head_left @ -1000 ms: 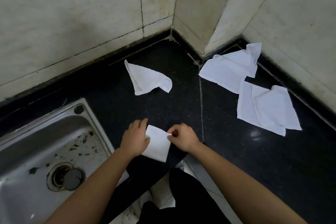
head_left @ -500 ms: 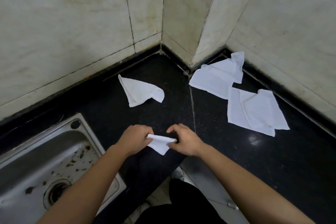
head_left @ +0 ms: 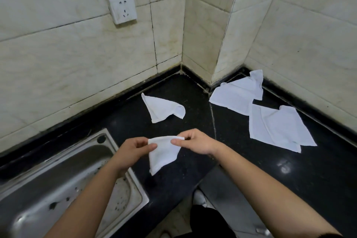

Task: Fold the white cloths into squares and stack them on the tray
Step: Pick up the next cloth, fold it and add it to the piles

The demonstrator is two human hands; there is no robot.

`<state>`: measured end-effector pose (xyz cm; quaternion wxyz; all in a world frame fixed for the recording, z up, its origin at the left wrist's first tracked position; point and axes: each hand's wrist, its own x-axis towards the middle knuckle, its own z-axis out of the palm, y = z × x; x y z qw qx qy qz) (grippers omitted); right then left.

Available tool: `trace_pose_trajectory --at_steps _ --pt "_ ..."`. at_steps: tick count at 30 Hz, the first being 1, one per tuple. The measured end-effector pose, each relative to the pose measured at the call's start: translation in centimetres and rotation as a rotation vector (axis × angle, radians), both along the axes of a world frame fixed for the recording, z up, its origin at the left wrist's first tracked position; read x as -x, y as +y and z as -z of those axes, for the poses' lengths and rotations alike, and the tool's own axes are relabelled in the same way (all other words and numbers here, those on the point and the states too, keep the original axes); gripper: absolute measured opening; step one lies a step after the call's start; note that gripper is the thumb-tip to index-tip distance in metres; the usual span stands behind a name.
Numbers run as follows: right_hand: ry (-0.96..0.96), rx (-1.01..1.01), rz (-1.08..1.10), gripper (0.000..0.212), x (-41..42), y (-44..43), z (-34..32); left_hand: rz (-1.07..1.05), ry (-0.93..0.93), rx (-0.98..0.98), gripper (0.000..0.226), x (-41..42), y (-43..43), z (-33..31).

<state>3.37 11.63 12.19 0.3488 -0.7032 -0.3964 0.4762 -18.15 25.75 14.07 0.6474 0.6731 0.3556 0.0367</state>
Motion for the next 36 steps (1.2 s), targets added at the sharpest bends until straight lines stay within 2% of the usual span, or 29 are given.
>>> trace_pose_trajectory --at_steps 1,3,6,10,13,15,19,25,30,36 --pt "0.089 0.004 0.051 0.043 0.3 -0.2 -0.5 -0.050 -0.048 0.132 0.045 0.4 -0.2 -0.2" --pt "0.246 0.001 0.128 0.046 1.0 -0.8 -1.3 -0.135 -0.122 0.305 0.042 0.8 -0.8 -0.8" --pt "0.377 -0.037 0.217 0.041 2.7 -2.0 -2.0 -0.202 -0.144 0.404 0.034 0.7 -1.7 -0.8" --pt "0.448 -0.022 0.341 0.022 5.2 -5.4 -1.5 -0.238 -0.107 0.479 0.025 0.1 -4.3 0.9" --pt "0.407 0.031 0.391 0.036 6.5 -9.6 0.0 -0.183 -0.073 0.548 0.023 -0.3 -7.1 2.0" --pt "0.372 0.039 0.427 0.046 7.1 -12.2 0.7 -0.082 -0.064 0.550 0.031 -0.4 -8.8 2.4" --pt "0.349 0.009 0.539 0.051 7.4 -17.7 0.8 0.113 -0.054 0.485 0.049 -1.3 -12.2 2.3" --pt "0.335 -0.066 0.655 0.055 7.8 -25.3 -0.9 0.290 -0.061 0.210 0.050 -2.9 -17.9 0.5" --pt "0.308 -0.156 0.805 0.060 10.2 -34.3 -2.8 0.462 -0.095 0.167 0.059 -3.8 -25.4 -1.7" --pt "0.227 -0.231 1.031 0.064 16.6 -49.3 -5.4 0.677 -0.127 0.146 0.075 -2.8 -39.3 -4.2"
